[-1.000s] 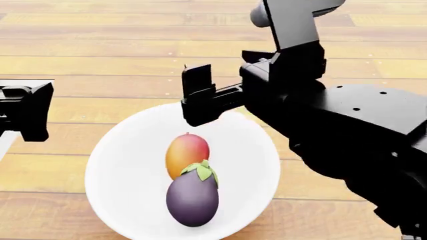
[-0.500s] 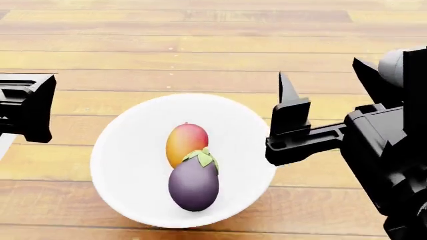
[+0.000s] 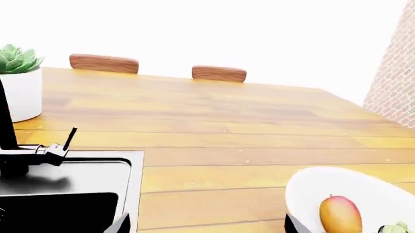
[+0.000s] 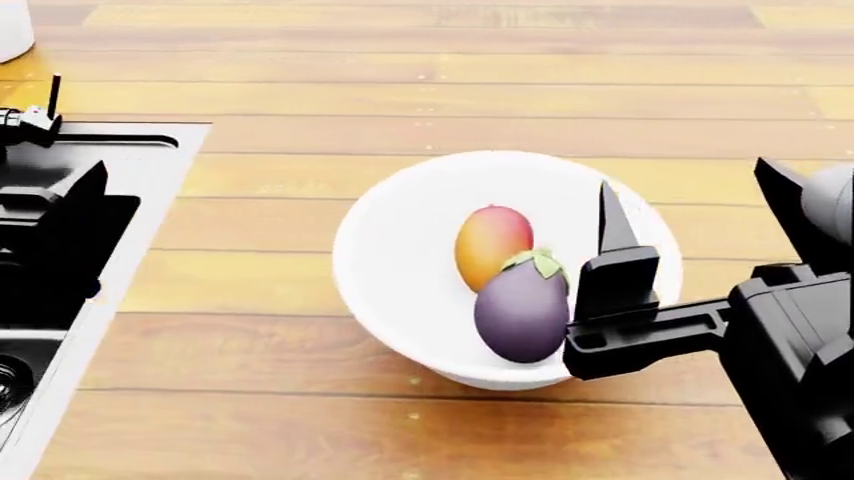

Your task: Pick the eggplants and mangos from the sink and place them in one bowl. Place the bell pepper in the other bowl. Then turn off the sink faucet.

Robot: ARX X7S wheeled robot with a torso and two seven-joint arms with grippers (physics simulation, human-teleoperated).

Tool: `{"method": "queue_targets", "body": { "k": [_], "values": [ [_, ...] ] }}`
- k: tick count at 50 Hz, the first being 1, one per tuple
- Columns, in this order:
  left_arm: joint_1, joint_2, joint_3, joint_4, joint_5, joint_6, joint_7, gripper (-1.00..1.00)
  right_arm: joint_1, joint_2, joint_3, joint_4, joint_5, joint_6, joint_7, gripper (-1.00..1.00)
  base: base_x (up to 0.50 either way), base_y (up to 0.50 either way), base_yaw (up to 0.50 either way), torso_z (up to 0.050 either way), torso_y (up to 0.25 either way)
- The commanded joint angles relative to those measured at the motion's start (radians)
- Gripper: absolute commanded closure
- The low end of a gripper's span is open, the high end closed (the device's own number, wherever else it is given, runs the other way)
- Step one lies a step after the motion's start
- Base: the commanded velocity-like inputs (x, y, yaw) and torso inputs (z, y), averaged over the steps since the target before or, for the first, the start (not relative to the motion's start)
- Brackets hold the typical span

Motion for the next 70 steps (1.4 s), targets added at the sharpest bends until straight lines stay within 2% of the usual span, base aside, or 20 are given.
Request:
{"method": "queue_targets", "body": {
  "k": [1,21,49,70],
  "values": [
    [0.011,-0.008,-0.004,0.007,0.016,0.011,0.005,-1.00,-0.046,0.006,0.031,-0.028,0.008,-0.023,0.007,-1.00,0.00,0.50,0.00,0.000,0.000],
    [0.057,-0.020,-0.018,0.015,0.004,0.030,0.010,-1.00,-0.032,0.008,0.026,-0.031,0.022,-0.020,0.052,-1.00,0.00,0.50,0.00,0.000,0.000],
    [0.098,-0.030,-0.020,0.024,0.018,0.049,0.023,-1.00,-0.035,-0.028,-0.021,-0.007,-0.023,-0.031,0.029,-1.00,0.01,0.50,0.00,0.000,0.000],
    [0.084,-0.026,-0.009,0.018,0.030,0.047,0.027,-1.00,-0.065,-0.016,-0.012,-0.029,-0.062,-0.054,0.006,-1.00,0.16,0.21,0.00,0.000,0.000]
  ]
}}
